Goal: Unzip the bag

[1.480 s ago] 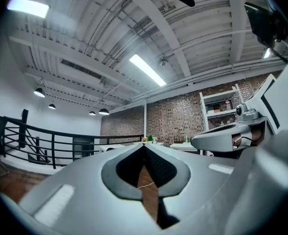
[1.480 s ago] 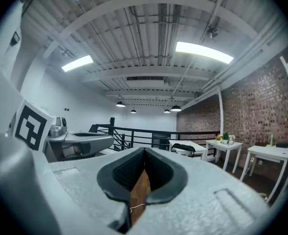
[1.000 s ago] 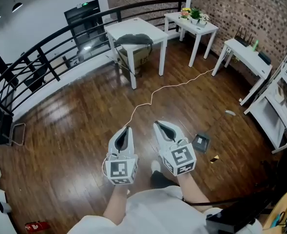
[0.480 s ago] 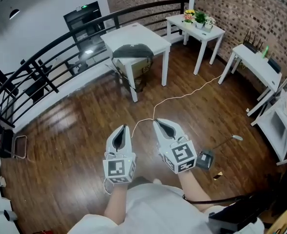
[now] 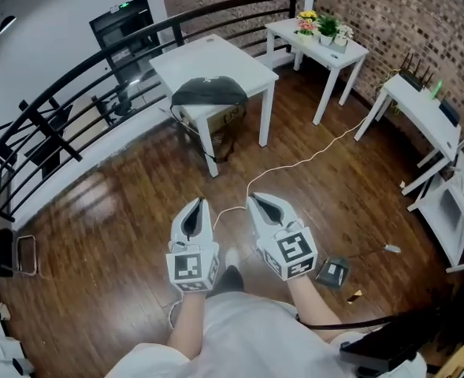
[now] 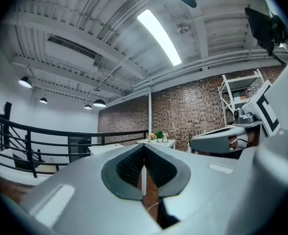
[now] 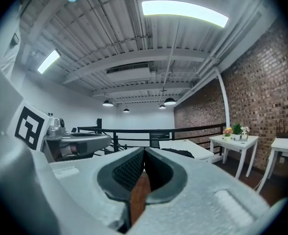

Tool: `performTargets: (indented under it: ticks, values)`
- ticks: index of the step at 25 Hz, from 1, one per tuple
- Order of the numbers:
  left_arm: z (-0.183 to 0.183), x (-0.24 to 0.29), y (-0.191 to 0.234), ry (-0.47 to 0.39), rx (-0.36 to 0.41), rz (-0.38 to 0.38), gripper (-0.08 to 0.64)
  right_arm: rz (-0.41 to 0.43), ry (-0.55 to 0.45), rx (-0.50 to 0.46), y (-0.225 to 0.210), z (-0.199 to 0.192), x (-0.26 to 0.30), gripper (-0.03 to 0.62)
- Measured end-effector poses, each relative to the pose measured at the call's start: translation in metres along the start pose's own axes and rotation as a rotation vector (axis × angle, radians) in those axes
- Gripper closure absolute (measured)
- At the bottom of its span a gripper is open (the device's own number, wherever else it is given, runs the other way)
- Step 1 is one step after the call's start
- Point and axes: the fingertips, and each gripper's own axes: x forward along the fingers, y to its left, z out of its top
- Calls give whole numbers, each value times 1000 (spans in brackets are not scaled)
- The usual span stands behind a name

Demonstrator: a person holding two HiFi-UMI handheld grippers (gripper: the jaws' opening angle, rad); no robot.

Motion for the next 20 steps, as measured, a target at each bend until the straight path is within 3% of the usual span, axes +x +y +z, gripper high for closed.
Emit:
performTargets:
  ticks: [6, 11, 20]
  values:
    - [30, 109, 59, -49, 12, -35, 543, -35, -20, -18, -53, 41, 113, 604]
    - [35, 181, 106, -98, -54, -29, 543, -59, -11, -15, -89, 46, 180, 604]
    - [-11, 286, 117, 22, -51, -82, 543, -130, 52, 51, -181, 15, 250, 604]
